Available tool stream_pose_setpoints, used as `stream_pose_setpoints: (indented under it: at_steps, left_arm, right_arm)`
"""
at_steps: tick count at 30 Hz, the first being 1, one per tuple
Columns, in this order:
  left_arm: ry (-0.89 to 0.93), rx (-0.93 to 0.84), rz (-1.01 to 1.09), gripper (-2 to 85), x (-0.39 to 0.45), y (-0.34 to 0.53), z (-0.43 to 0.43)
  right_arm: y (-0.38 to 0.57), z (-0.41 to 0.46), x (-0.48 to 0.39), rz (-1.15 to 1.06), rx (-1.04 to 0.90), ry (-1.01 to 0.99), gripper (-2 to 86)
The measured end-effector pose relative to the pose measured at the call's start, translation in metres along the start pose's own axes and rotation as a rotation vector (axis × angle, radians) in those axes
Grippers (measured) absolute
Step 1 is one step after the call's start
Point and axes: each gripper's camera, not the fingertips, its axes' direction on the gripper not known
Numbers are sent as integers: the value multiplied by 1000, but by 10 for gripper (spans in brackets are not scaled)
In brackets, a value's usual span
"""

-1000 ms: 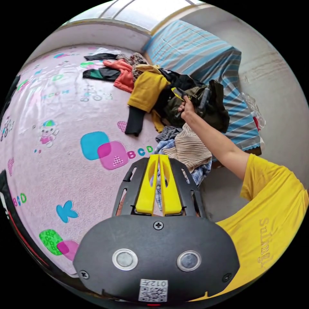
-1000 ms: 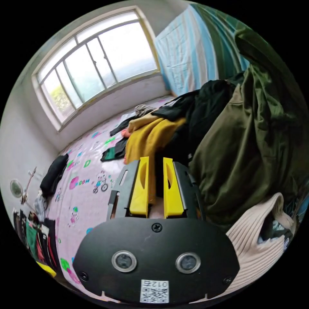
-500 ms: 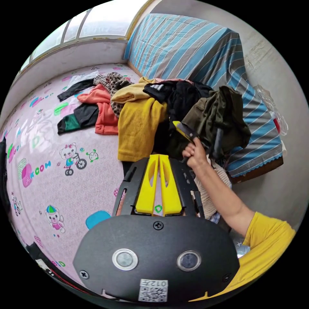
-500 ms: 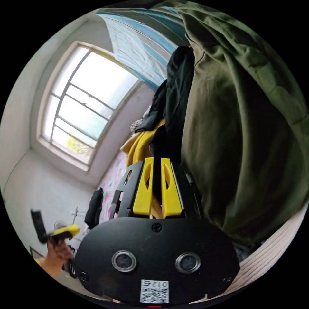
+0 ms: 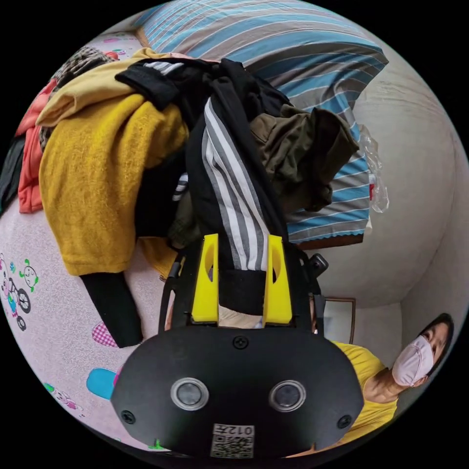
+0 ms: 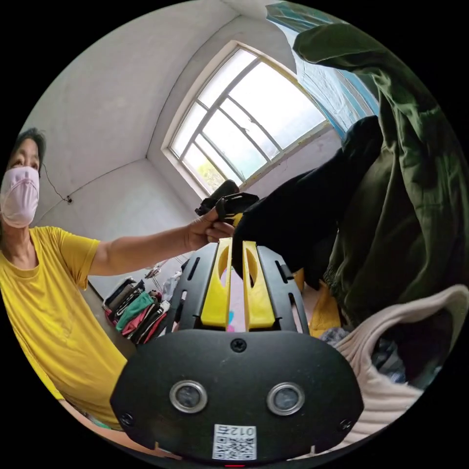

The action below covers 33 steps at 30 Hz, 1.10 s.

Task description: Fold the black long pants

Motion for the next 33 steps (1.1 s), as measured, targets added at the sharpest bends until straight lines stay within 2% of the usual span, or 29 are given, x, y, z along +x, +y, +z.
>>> stream_pose_setpoints:
  at_steps: [3,6,10,15,21,23,27,29,33]
  left_arm:
    - [88,-25,-6,141,-17,25,-13]
    - [146,-62,9,138,-27,58,-21]
    - [321,-92,76,106,-32,116,-37]
    - [332,-92,194,39,-25,205,-78]
    - [454,66,413,19,-11,360,-145]
    - [493,193,469,18,-10,433,-179]
    - [410,327,447,19,-17,546,-222]
    - [345,360,393,19,-23,617,-235]
    - [321,501,331,18,-30,703,-248]
  right_arm:
    - [22,-19,-26,1,5,-65,17]
    - [37,-9,-72,-52,-96,-49,17]
    - [68,5,-130,-55,-150,-143,17]
    - [122,31,-204,-53,-301,-247,17]
    - [189,84,-327,-129,-452,-479,17]
    - [214,118,-386,-203,-514,-567,16]
    - [261,182,-473,-309,-645,-654,16]
    - [302,229,-523,-362,-781,-679,16]
    - [357,284,-574,-403,-938,-772,16]
